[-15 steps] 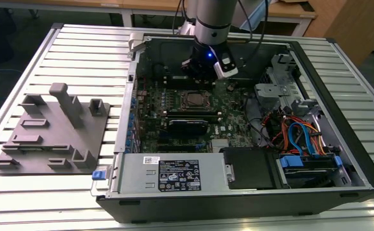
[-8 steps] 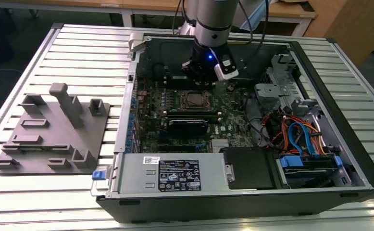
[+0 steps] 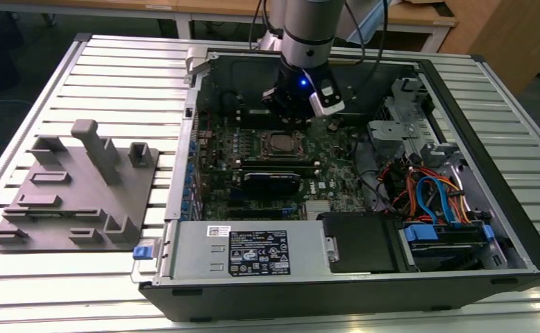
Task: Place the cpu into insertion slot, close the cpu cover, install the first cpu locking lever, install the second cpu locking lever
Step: 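Install the second cpu locking lever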
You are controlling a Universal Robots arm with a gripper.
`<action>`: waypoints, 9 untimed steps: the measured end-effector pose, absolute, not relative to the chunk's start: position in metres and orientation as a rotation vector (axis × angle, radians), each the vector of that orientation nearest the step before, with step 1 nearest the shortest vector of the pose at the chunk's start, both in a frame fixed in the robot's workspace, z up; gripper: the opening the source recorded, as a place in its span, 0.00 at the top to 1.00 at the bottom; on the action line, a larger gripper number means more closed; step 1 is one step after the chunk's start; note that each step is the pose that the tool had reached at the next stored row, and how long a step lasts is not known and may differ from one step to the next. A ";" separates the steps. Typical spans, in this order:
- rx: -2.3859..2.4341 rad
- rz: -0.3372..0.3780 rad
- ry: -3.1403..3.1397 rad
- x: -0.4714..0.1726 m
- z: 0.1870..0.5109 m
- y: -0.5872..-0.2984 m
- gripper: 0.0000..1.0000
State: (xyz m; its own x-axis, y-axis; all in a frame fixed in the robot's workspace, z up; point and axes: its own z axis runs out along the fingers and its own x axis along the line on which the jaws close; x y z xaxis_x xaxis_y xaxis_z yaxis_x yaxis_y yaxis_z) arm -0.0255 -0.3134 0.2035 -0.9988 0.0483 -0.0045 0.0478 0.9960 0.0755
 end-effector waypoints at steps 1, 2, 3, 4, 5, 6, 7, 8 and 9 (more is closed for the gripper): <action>0.075 0.118 3.132 -0.025 0.204 -0.314 0.89; 0.075 0.118 3.132 -0.025 0.203 -0.314 0.89; 0.076 0.118 3.132 -0.026 0.203 -0.315 0.89; 0.076 0.118 3.132 -0.026 0.203 -0.316 0.89; 0.075 0.118 3.132 -0.026 0.203 -0.317 0.89; 0.076 0.118 3.132 -0.026 0.204 -0.318 0.89; 0.076 0.118 3.132 -0.026 0.203 -0.319 0.89; 0.076 0.118 3.132 -0.026 0.203 -0.320 0.89; 0.076 0.118 3.132 -0.026 0.203 -0.321 0.89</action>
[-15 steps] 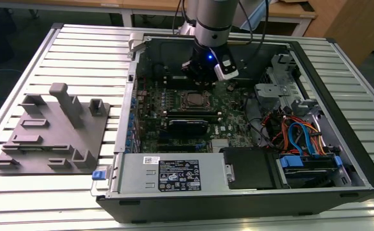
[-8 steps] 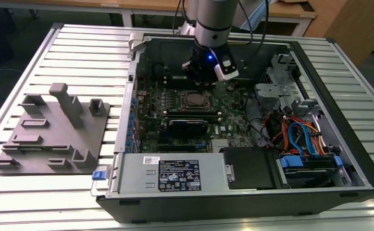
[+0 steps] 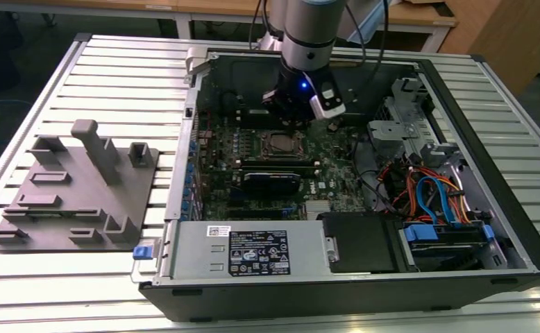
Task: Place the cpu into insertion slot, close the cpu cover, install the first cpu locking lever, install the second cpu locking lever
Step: 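Install the second cpu locking lever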
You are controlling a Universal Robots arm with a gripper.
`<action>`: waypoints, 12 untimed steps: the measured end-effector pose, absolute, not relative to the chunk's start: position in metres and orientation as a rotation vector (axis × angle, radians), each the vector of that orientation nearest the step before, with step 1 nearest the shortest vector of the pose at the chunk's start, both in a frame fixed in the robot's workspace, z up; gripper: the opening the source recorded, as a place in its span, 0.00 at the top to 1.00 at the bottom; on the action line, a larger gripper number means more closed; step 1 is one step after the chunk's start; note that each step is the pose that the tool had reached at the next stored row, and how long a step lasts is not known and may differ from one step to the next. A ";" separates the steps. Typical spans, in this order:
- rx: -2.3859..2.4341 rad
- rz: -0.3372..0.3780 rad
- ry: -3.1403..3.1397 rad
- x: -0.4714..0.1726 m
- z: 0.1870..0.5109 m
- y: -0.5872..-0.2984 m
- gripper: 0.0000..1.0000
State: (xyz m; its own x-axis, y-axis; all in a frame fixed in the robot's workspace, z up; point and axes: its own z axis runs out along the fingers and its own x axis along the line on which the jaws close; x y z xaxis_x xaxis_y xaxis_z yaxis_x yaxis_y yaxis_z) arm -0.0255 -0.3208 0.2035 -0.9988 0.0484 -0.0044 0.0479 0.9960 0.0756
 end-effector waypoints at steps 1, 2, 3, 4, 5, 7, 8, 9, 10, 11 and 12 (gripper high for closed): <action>0.075 0.118 3.132 -0.026 0.203 -0.322 0.89; 0.075 0.118 3.132 -0.026 0.203 -0.323 0.89; 0.075 0.118 3.132 -0.026 0.203 -0.323 0.89; 0.076 0.117 3.132 -0.026 0.203 -0.323 0.89; 0.075 0.117 3.132 -0.026 0.204 -0.323 0.89; 0.075 0.116 3.132 -0.026 0.205 -0.323 0.89; 0.075 0.116 3.132 -0.026 0.206 -0.323 0.89; 0.075 0.117 3.132 -0.026 0.207 -0.323 0.89; 0.075 0.116 3.132 -0.026 0.209 -0.323 0.89; 0.075 0.116 3.132 -0.026 0.211 -0.323 0.89; 0.075 0.116 3.132 -0.026 0.213 -0.323 0.89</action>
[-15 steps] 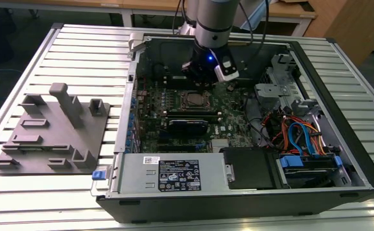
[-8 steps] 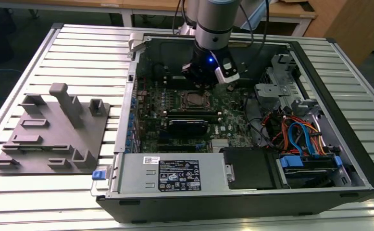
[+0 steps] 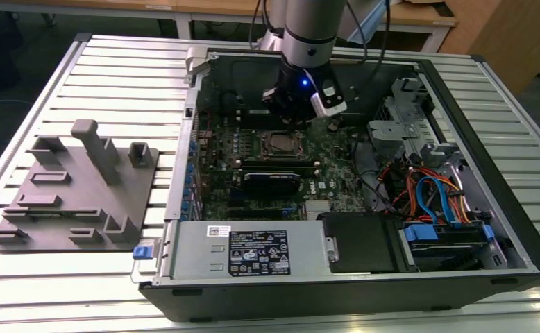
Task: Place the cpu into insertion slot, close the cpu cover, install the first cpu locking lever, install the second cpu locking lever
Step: 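Install the second cpu locking lever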
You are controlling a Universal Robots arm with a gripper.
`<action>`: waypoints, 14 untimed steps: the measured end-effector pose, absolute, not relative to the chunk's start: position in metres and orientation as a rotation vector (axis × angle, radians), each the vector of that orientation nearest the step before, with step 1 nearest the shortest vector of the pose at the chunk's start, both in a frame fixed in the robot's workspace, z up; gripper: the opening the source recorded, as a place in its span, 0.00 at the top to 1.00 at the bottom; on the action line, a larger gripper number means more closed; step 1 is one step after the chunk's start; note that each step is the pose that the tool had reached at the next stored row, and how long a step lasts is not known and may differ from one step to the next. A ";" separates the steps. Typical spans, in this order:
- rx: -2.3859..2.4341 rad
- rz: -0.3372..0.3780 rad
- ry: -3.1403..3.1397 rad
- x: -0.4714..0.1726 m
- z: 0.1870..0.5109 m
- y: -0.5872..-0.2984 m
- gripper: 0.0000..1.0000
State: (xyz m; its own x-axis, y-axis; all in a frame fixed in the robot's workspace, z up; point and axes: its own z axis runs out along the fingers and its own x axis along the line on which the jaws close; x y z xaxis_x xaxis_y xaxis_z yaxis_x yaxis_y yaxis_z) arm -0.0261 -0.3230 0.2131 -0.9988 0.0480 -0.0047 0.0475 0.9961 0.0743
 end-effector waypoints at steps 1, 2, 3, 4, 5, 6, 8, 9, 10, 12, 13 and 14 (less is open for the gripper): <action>0.075 0.117 3.132 -0.026 0.215 -0.323 0.89; 0.075 0.116 3.132 -0.026 0.217 -0.323 0.89; 0.075 0.116 3.132 -0.026 0.218 -0.323 0.89; 0.075 0.117 3.132 -0.026 0.220 -0.323 0.89; 0.075 0.117 3.132 -0.026 0.222 -0.323 0.89; 0.075 0.116 3.132 -0.026 0.224 -0.323 0.89; 0.075 0.116 3.132 -0.026 0.228 -0.323 0.89; 0.075 0.116 3.132 -0.026 0.230 -0.323 0.89; 0.075 0.116 3.132 -0.026 0.231 -0.323 0.89; 0.075 0.114 3.132 -0.026 0.231 -0.323 0.89; 0.075 0.113 3.132 -0.026 0.231 -0.323 0.89; 0.075 0.113 3.132 -0.026 0.231 -0.324 0.89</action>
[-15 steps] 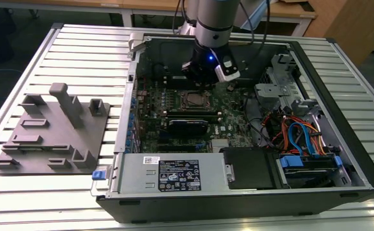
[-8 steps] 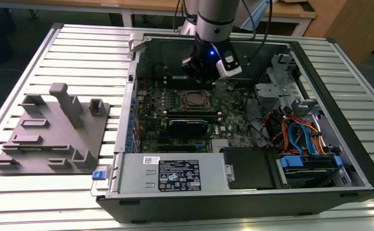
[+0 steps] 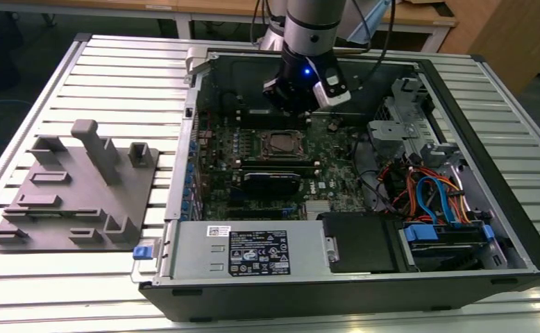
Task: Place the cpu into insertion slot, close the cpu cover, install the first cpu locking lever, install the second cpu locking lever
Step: 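Install the second cpu locking lever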
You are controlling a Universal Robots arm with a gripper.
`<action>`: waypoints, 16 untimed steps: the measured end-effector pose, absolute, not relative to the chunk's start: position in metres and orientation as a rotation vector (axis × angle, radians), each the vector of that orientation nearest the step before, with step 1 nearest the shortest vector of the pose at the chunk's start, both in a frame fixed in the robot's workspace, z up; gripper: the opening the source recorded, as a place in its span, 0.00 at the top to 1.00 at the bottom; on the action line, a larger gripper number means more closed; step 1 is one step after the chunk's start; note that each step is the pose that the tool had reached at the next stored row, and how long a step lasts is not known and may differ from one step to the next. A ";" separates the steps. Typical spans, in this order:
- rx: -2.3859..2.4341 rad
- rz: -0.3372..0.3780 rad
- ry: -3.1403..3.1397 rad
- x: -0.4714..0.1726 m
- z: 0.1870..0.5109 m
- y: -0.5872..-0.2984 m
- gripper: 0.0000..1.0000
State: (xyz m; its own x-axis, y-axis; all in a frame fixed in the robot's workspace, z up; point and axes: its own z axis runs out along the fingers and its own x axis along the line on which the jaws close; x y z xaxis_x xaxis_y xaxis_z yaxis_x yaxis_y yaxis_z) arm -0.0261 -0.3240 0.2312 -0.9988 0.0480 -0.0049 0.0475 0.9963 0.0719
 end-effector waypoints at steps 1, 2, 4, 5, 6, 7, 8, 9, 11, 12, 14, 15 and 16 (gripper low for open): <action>0.075 0.113 3.132 -0.026 0.231 -0.325 0.89; 0.075 0.112 3.132 -0.026 0.231 -0.327 0.89; 0.075 0.112 3.132 -0.026 0.231 -0.329 0.89; 0.075 0.111 3.132 -0.026 0.231 -0.330 0.89; 0.075 0.111 3.132 -0.026 0.231 -0.330 0.89; 0.075 0.111 3.132 -0.026 0.231 -0.330 0.89; 0.075 0.111 3.132 -0.026 0.231 -0.330 0.89; 0.075 0.111 3.132 -0.026 0.231 -0.330 0.89; 0.075 0.111 3.132 -0.026 0.231 -0.331 0.89; 0.075 0.111 3.132 -0.026 0.231 -0.331 0.89; 0.075 0.111 3.132 -0.026 0.231 -0.331 0.89; 0.075 0.111 3.132 -0.026 0.231 -0.332 0.89; 0.075 0.111 3.132 -0.026 0.231 -0.332 0.89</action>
